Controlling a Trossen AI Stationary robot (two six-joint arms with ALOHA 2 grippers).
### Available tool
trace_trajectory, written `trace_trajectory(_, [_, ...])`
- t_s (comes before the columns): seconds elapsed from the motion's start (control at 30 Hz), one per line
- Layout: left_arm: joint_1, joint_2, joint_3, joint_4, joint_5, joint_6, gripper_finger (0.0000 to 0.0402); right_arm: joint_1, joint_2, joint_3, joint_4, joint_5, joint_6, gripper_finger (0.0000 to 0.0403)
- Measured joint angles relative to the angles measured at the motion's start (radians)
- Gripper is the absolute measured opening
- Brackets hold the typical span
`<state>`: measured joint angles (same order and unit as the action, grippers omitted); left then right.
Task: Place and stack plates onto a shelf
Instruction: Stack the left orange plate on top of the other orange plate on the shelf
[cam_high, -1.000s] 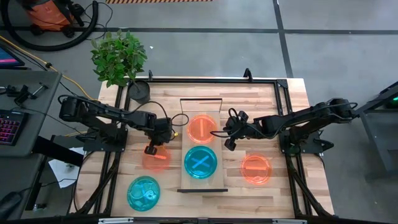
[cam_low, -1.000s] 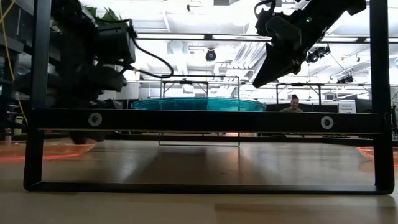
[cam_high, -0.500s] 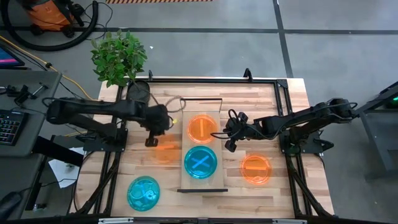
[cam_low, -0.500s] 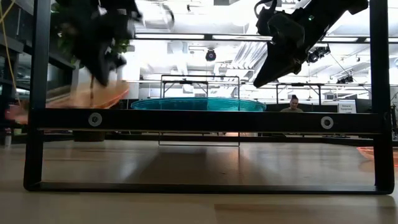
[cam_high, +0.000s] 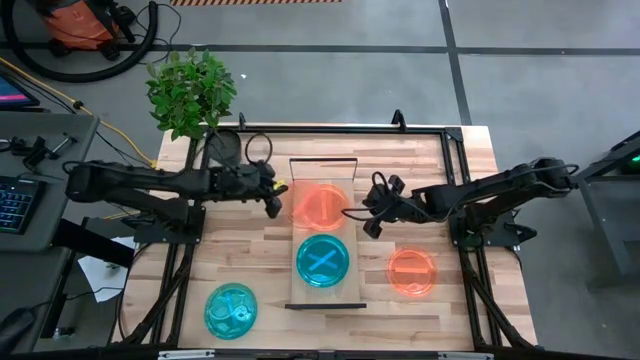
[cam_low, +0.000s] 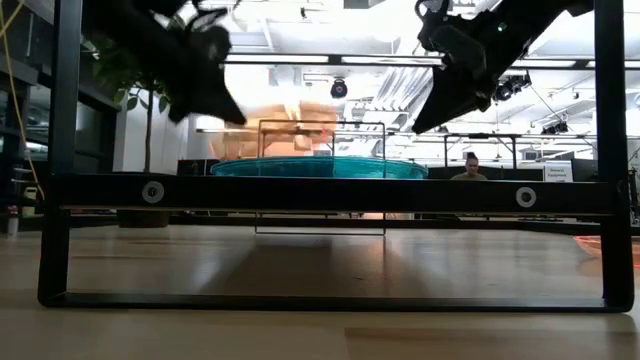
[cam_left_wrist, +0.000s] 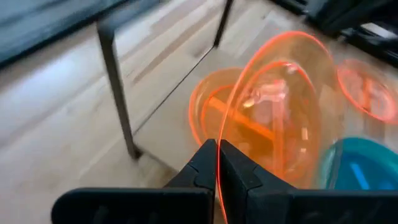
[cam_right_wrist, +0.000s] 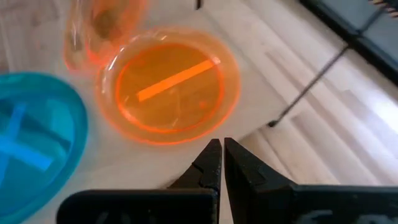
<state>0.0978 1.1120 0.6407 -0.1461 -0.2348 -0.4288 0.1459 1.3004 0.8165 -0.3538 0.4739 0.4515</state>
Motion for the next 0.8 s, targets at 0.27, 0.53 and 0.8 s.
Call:
trace_trajectory(0.27, [-0.007,0.141,-0.068,0.333,-0.013,-0.076,0.0000,0.024,-0.085,0.000,-0.028,0.124,0.046,0.0000])
trace_trajectory(0.53, [-0.006,0.261,-0.068,0.474,-0.075,-0.103,0.0000,0.047,-0.097,0.000,-0.027,0.126,0.048,0.0000])
trace_trajectory(0.8, [-0.007,0.305,-0.068,0.531,-0.062,-0.094,0.0001,0.046,-0.097,0.000,-0.029,0.138,0.048,0.0000])
